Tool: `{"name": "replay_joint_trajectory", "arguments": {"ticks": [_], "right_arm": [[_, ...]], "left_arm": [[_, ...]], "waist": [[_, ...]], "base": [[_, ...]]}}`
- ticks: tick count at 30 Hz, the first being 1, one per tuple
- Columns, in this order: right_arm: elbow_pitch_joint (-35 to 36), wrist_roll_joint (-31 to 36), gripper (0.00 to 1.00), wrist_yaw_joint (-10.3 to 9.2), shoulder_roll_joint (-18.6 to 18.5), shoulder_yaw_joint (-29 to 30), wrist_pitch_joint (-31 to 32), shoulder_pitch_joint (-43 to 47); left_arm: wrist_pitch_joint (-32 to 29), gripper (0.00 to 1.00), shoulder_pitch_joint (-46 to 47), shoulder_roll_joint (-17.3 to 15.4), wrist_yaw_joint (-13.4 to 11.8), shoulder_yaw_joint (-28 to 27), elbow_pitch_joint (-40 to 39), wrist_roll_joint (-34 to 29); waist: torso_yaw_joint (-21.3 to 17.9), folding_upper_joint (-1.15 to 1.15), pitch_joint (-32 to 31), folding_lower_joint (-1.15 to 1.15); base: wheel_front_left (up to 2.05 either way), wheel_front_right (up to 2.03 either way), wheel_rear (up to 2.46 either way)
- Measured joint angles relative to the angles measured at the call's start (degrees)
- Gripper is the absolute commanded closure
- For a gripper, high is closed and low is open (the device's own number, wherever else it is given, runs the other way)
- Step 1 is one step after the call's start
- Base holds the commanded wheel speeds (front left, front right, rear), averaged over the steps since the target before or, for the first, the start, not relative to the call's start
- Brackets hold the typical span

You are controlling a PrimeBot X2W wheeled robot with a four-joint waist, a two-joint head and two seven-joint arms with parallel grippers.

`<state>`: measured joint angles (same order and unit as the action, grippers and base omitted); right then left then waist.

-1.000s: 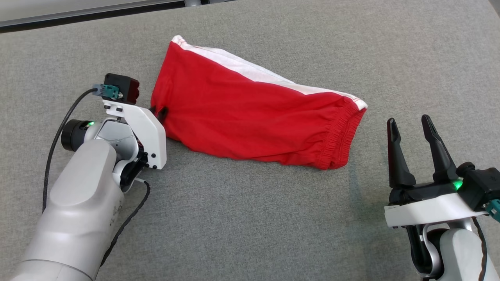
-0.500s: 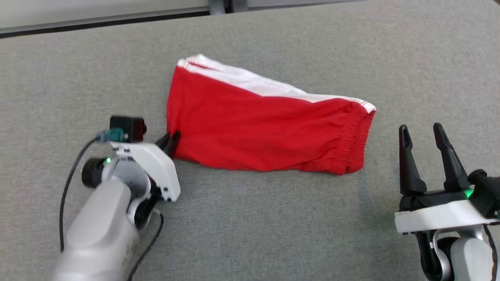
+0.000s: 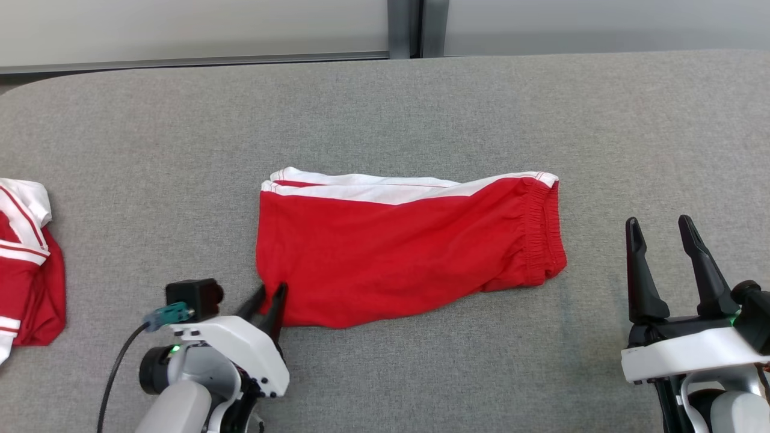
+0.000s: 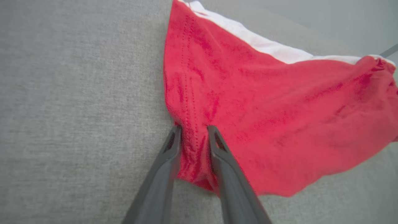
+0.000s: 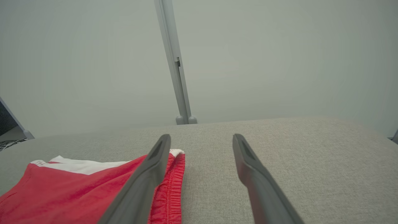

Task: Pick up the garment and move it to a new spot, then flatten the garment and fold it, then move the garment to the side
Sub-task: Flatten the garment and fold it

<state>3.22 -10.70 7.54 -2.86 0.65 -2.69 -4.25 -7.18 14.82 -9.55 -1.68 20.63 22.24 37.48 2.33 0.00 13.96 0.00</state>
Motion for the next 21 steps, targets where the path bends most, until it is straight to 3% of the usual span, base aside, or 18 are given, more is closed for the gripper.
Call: {"name": "replay_joint_trajectory", "arguments": {"ticks": [12, 21], "right_arm": [[3.45, 1.25, 0.00, 0.00, -0.16, 0.21, 2.78, 0.51], [4.68, 1.27, 0.00, -0.01, -0.94, 0.33, 4.88, 2.52]], "left_arm": [[19.61, 0.00, -0.43, -2.68, -4.13, -6.33, -13.27, -6.30], [20.42, 0.00, -6.21, -7.79, -5.54, -9.48, -19.49, -9.02]], "waist": [[-0.75, 0.00, -1.33, 0.00], [-0.88, 0.00, -4.23, 0.00]], "base": [[0.00, 0.00, 0.00], [0.00, 0.00, 0.00]]}}
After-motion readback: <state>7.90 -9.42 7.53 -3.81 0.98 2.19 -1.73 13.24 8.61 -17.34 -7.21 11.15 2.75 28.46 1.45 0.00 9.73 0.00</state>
